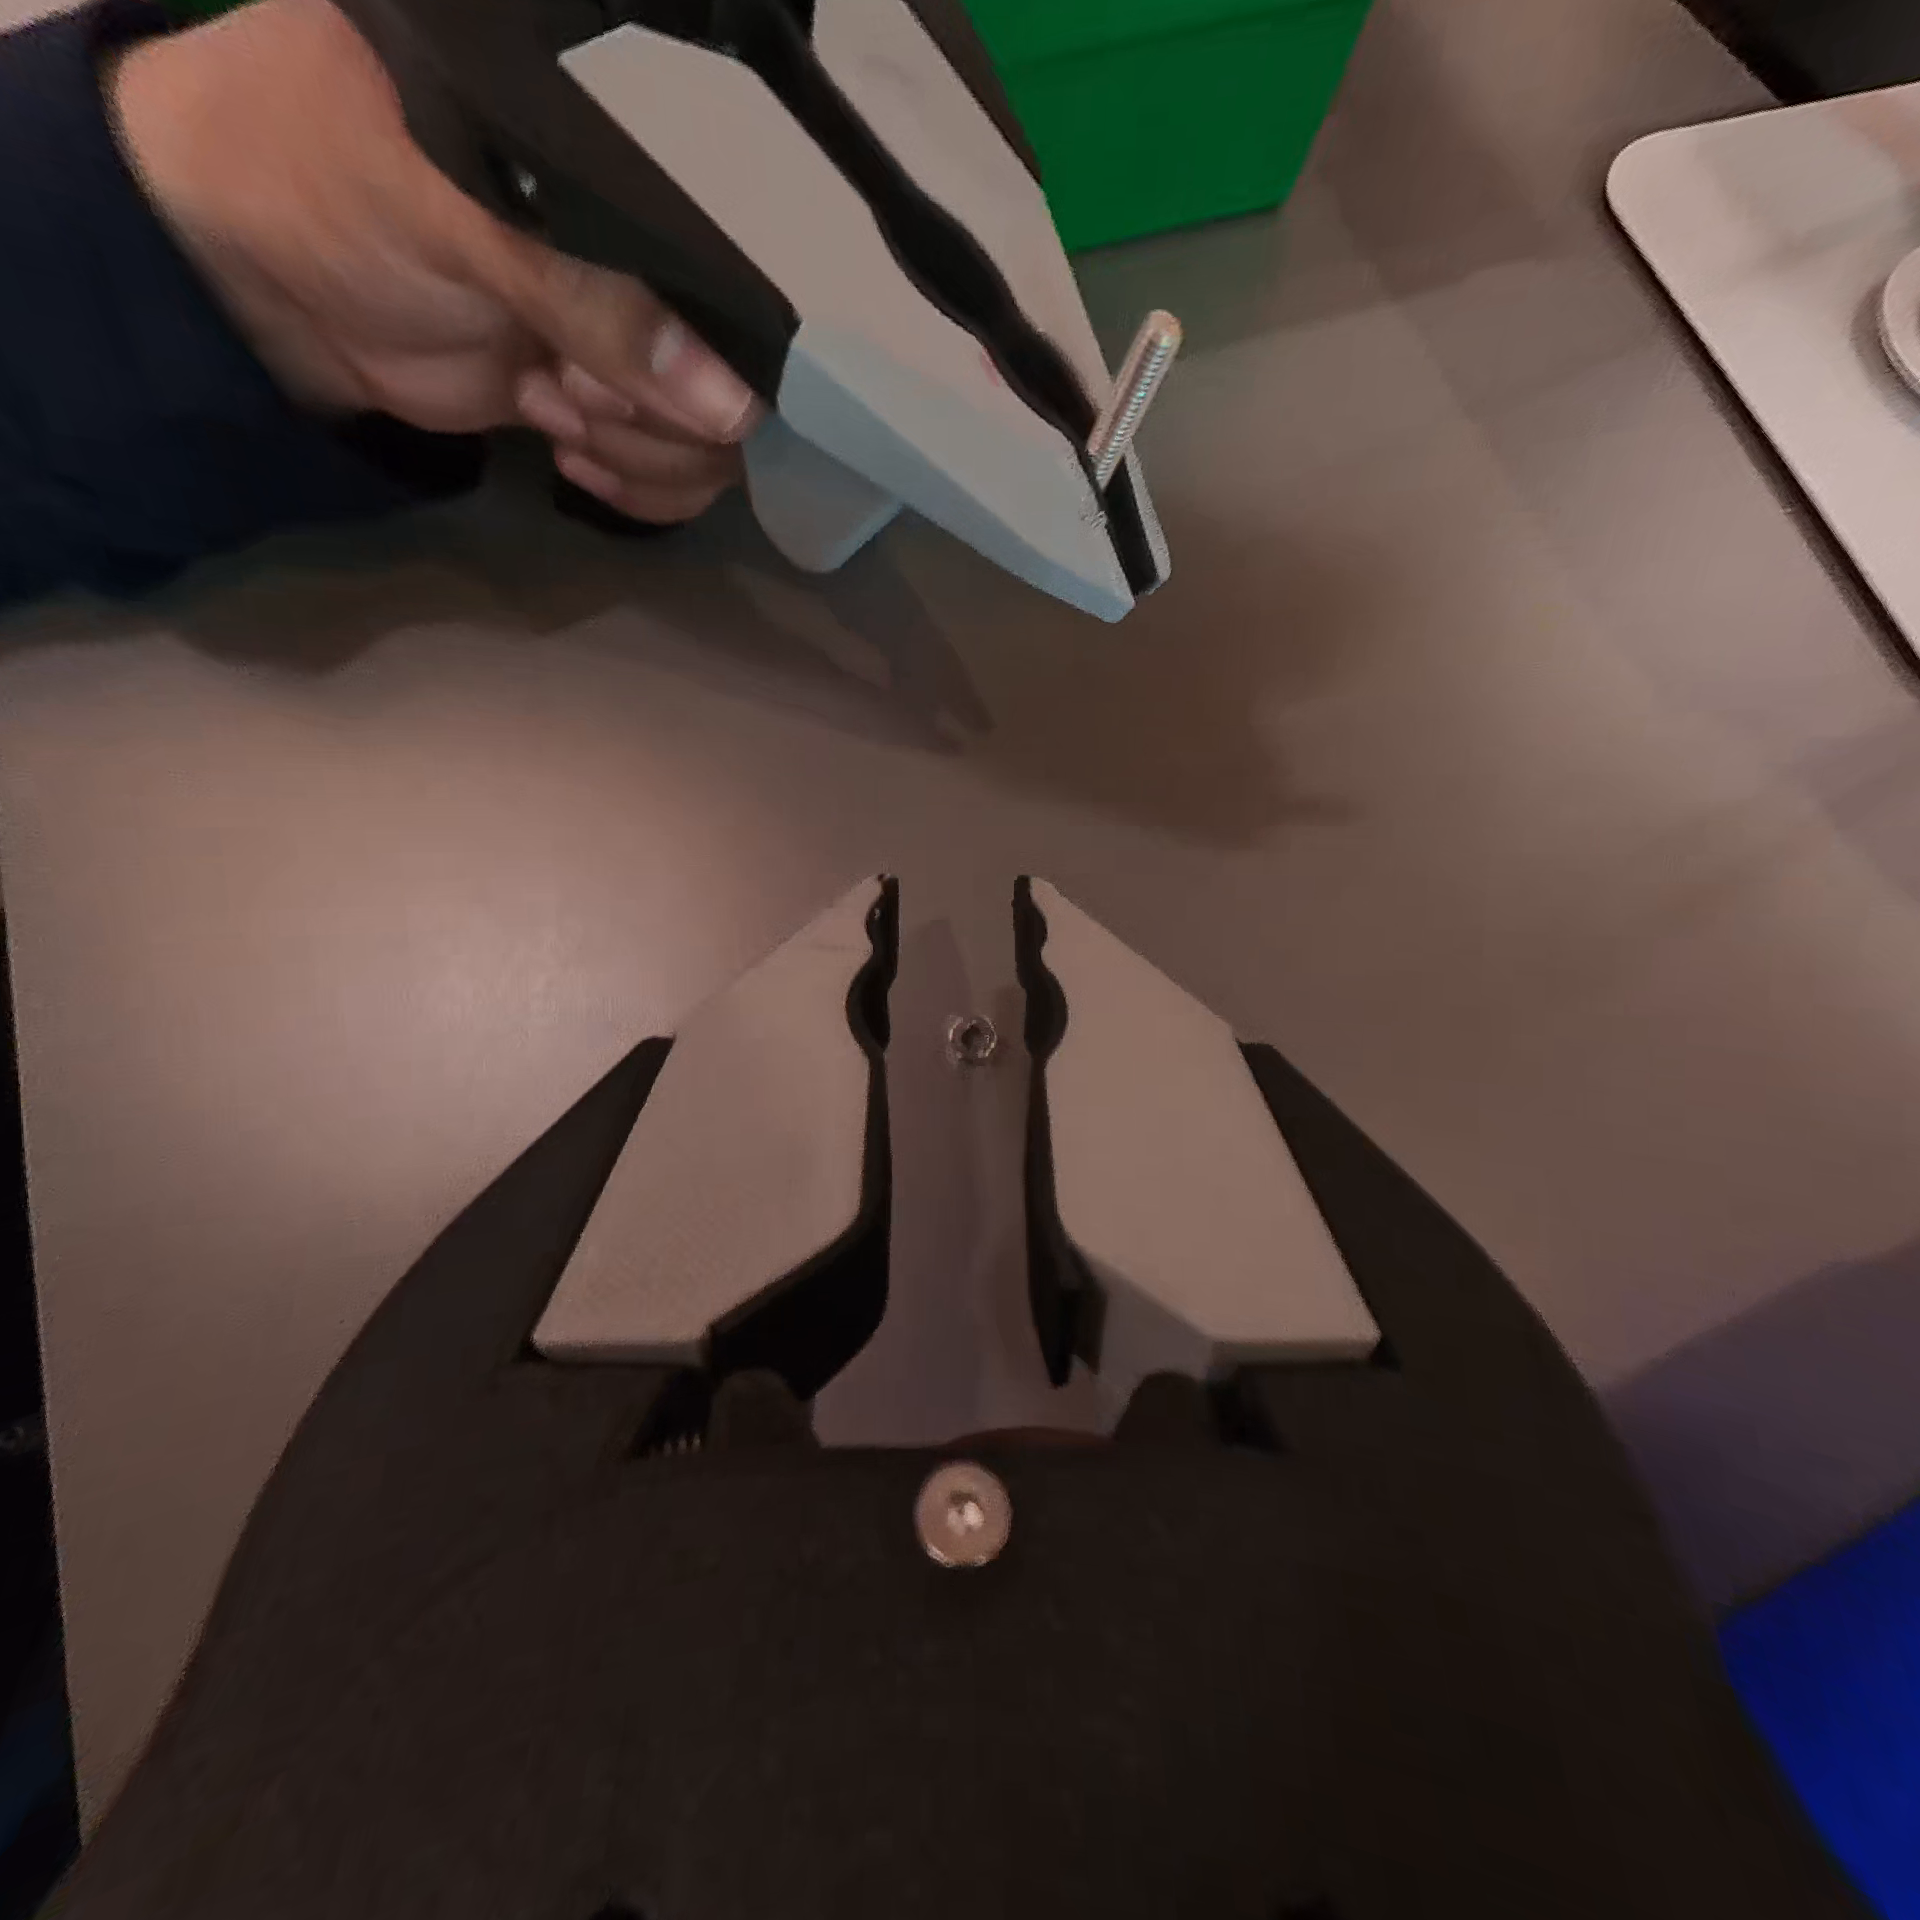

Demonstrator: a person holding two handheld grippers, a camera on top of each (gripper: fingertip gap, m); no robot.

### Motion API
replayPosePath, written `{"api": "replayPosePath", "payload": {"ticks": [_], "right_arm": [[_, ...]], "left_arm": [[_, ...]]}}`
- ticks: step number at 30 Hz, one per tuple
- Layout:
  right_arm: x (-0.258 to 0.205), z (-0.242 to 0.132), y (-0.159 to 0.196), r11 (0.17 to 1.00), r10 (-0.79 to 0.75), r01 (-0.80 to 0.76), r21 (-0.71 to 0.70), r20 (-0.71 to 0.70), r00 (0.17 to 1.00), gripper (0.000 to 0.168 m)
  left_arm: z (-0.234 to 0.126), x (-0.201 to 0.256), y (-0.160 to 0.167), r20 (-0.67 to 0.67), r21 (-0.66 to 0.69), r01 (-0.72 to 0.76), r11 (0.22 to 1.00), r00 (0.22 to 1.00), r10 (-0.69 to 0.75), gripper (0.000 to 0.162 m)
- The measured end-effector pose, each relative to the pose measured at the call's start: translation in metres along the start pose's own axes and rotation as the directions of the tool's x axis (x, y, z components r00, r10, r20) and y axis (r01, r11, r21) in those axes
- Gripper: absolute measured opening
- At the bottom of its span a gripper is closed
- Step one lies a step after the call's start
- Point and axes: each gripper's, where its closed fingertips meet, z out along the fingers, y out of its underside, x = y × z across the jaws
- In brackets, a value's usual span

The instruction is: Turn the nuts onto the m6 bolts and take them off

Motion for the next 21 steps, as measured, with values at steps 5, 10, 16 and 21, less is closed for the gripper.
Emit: {"api": "replayPosePath", "payload": {"ticks": [5, 10, 16, 21], "right_arm": [[0.003, -0.002, 0.022, 0.999, -0.009, 0.005, -0.053, -0.061, 0.998, 0.019], [0.0, -0.001, 0.035, 0.997, 0.011, -0.016, -0.081, -0.061, 0.998, 0.018], [0.005, 0.006, 0.042, 0.992, 0.05, -0.062, -0.114, -0.103, 0.993, 0.017], [0.007, 0.009, 0.042, 0.99, 0.077, -0.09, -0.109, -0.111, 0.991, 0.012]], "left_arm": [[0.006, 0.0, 0.01, 0.024, -0.043, -0.023, 0.999, 0.999, 0.024, 0.002], [0.011, 0.002, 0.011, 0.054, -0.06, -0.034, 0.998, 0.998, 0.038, 0.002], [0.01, 0.004, 0.008, 0.048, -0.045, -0.018, 0.999, 0.999, 0.02, 0.002], [0.01, 0.003, 0.007, 0.068, -0.041, -0.038, 0.998, 0.997, 0.041, 0.002]]}}
